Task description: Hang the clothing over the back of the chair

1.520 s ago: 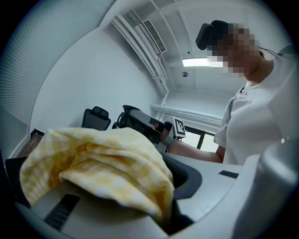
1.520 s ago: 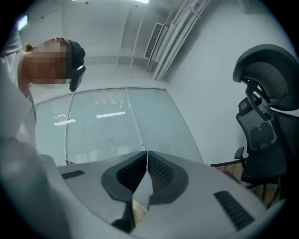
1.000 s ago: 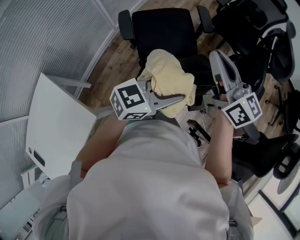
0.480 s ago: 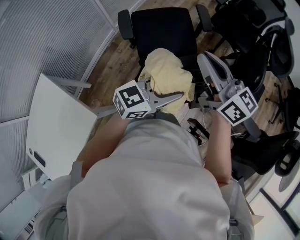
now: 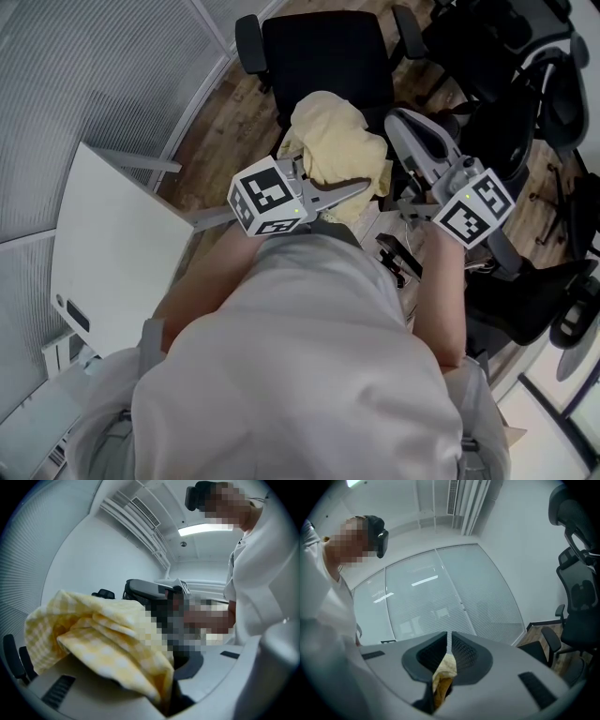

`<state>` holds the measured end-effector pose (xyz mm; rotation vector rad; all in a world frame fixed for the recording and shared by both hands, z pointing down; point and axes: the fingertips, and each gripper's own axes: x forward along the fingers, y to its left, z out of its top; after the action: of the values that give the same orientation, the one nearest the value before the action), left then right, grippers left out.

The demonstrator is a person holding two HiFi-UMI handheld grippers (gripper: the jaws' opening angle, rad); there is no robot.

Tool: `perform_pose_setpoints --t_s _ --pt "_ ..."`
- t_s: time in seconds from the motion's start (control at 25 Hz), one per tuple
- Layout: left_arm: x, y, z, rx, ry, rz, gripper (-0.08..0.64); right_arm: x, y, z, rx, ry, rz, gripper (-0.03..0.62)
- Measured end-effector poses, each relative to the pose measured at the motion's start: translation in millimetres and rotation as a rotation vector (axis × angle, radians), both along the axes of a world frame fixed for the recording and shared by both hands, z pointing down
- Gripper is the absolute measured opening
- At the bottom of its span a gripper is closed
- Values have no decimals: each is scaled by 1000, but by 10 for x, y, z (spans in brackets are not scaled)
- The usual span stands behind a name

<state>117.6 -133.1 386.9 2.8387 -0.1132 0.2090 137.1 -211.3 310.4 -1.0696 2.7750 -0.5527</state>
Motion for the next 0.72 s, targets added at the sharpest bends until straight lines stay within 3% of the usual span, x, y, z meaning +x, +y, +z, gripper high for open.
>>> perform_pose_setpoints --t_s 0.44,0.72 --pt "-27 6 -54 -26 13 -19 195 -154 11 68 -20 43 -62 25" --pt "-120 -39 -60 -37 -3 -82 247 -163 21 127 -34 58 -70 25"
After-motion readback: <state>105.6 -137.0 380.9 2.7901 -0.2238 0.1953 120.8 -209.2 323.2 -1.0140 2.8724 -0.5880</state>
